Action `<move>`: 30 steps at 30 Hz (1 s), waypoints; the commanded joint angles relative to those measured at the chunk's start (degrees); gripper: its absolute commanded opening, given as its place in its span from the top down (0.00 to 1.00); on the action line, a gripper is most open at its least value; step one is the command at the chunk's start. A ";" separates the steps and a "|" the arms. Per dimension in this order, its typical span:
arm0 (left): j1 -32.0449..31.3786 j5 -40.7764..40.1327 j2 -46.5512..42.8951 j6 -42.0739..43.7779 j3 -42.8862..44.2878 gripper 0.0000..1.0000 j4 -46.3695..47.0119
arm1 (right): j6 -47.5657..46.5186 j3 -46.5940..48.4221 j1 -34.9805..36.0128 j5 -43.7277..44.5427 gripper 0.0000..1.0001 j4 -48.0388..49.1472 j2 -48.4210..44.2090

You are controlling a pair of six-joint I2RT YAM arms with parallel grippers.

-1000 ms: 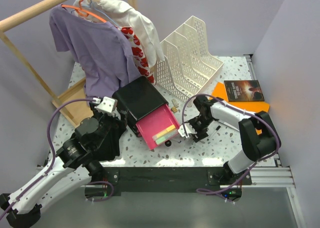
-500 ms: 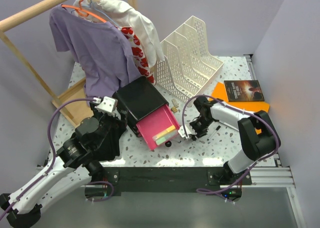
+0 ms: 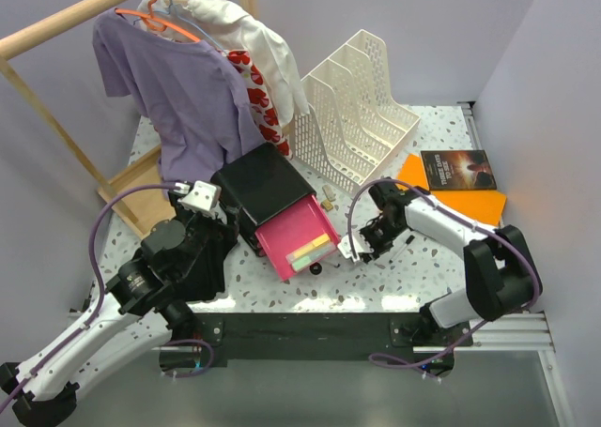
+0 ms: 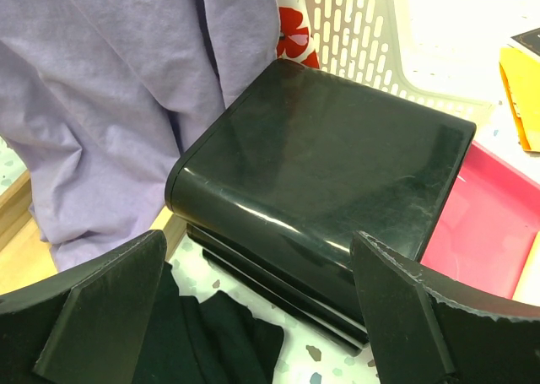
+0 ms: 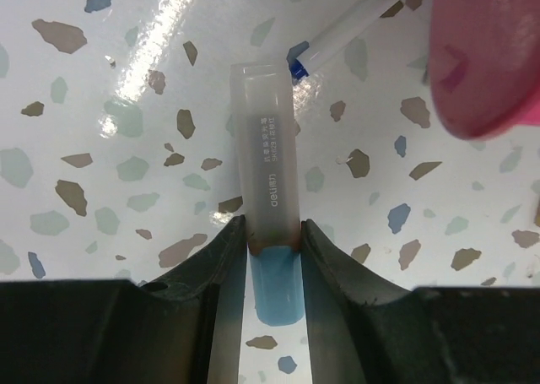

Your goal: Organize the desk

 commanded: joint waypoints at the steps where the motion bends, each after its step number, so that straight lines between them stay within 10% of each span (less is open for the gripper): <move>1: 0.31 0.31 -0.43 0.90 0.89 0.04 0.72 | 0.67 1.63 0.05 -2.55 0.90 -3.51 -4.47; 13: 0.31 1.01 -0.52 0.90 0.89 0.04 0.81 | 21.84 7.95 -0.30 17.66 0.93 -0.26 -14.77; 19: 0.31 1.54 -0.52 0.82 0.89 0.04 0.89 | 33.27 20.51 0.84 14.27 0.92 -3.50 -14.16; 30: 0.39 0.93 -2.10 0.20 0.45 0.02 1.24 | 42.42 32.39 26.32 16.52 0.88 -3.25 -3.36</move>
